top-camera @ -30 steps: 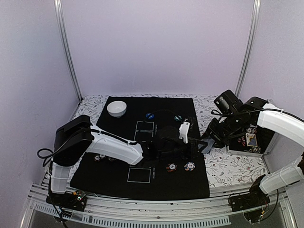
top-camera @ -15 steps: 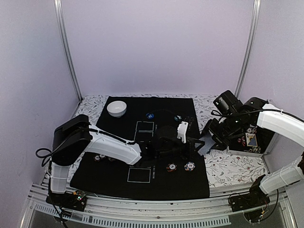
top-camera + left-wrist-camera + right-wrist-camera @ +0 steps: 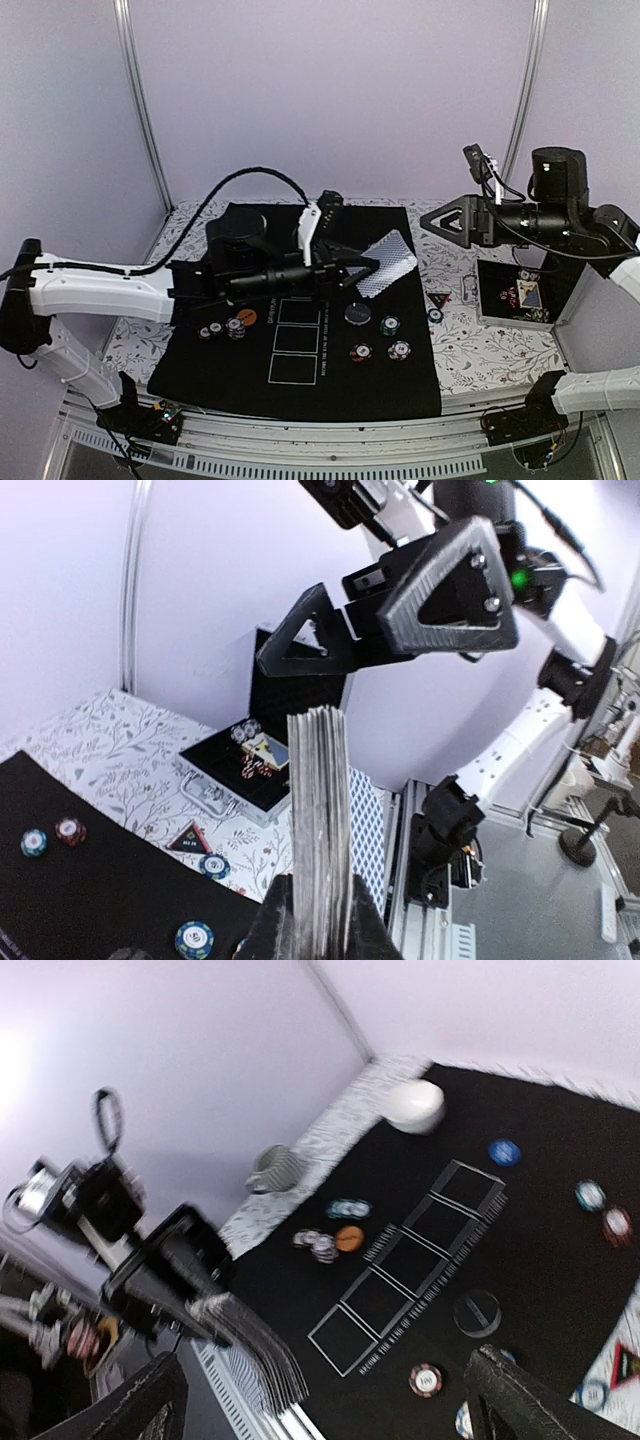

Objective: Distribute texas hold em gaming equipment
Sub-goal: Pass from the left arm to the right

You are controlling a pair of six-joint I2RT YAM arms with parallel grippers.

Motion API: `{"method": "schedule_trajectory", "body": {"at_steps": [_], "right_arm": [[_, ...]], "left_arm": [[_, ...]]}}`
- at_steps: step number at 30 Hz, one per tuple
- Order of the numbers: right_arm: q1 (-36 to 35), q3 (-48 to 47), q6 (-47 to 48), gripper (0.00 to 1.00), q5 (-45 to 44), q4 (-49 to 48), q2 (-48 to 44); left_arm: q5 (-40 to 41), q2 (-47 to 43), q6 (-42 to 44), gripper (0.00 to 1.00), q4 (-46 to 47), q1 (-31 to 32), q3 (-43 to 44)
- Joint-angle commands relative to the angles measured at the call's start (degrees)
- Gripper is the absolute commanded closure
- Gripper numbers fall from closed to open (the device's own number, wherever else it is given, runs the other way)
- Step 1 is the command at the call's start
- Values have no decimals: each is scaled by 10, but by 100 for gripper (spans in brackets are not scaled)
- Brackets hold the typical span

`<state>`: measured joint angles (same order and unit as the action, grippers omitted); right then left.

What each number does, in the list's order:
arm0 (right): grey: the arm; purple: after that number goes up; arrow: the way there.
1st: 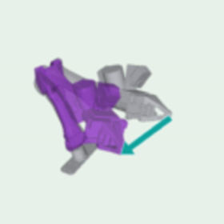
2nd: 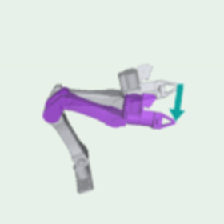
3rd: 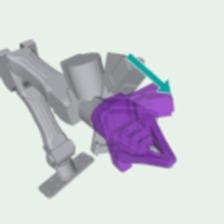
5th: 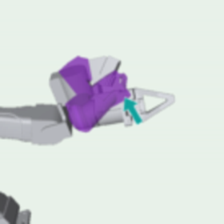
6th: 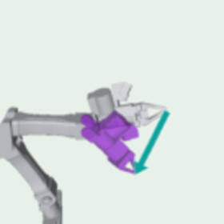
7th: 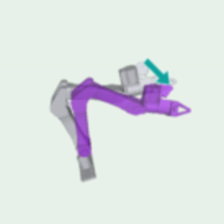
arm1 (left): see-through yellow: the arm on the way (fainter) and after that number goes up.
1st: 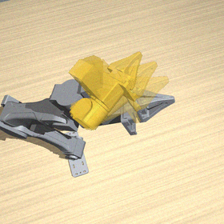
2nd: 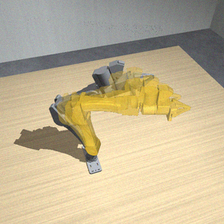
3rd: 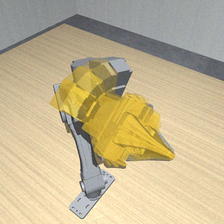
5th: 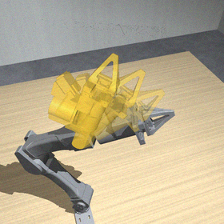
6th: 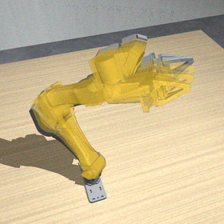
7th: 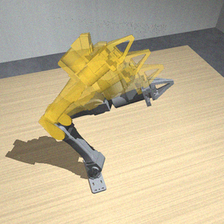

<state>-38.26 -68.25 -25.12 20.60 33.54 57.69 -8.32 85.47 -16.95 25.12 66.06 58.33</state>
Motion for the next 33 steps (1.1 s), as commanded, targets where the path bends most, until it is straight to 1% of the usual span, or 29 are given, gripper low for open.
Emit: {"method": "schedule_trajectory", "body": {"at_steps": [1, 3, 5, 6, 10, 13, 15, 17, 20, 22, 23, 26, 28, 30, 33], "right_arm": [[-3, 44, 185, 1, 242, -155, -29], [-5, 57, 187, 1, 293, -214, -21], [-16, 65, 174, 0, 318, -261, 4], [-27, 56, 175, 0, 314, -258, 23], [-72, 0, 234, 0, 306, -205, 83], [-106, -6, 264, 1, 313, -195, 109], [-127, -30, 278, 7, 279, -171, 127], [-130, -40, 292, 17, 253, -146, 143], [-131, -44, 295, 39, 248, -139, 151], [-130, -45, 294, 52, 247, -139, 150], [-130, -45, 292, 53, 242, -139, 151], [-130, -45, 290, 45, 231, -127, 159], [-130, -43, 290, 45, 231, -121, 167], [-131, -41, 288, 50, 235, -121, 170], [-131, -41, 287, 61, 234, -122, 174]], "left_arm": [[-70, -96, 79, 100, -72, 1, -31], [-54, -125, 83, 100, -109, 2, -29], [-38, -142, 85, 100, -135, 1, -26], [-35, -147, 86, 100, -143, 2, -26], [-34, -160, 91, 100, -158, 5, -27], [-27, -162, 97, 100, -178, 5, -19], [-26, -162, 103, 100, -191, 5, -13], [-31, -165, 107, 100, -191, 5, -12], [-41, -167, 110, 100, -192, 6, -14], [-46, -167, 111, 100, -193, 6, -15], [-46, -168, 111, 100, -193, 6, -15], [-46, -170, 111, 100, -190, 6, -17], [-50, -172, 111, 100, -186, 6, -18], [-55, -174, 110, 100, -183, 6, -19], [-60, -177, 111, 100, -183, 6, -20]]}}
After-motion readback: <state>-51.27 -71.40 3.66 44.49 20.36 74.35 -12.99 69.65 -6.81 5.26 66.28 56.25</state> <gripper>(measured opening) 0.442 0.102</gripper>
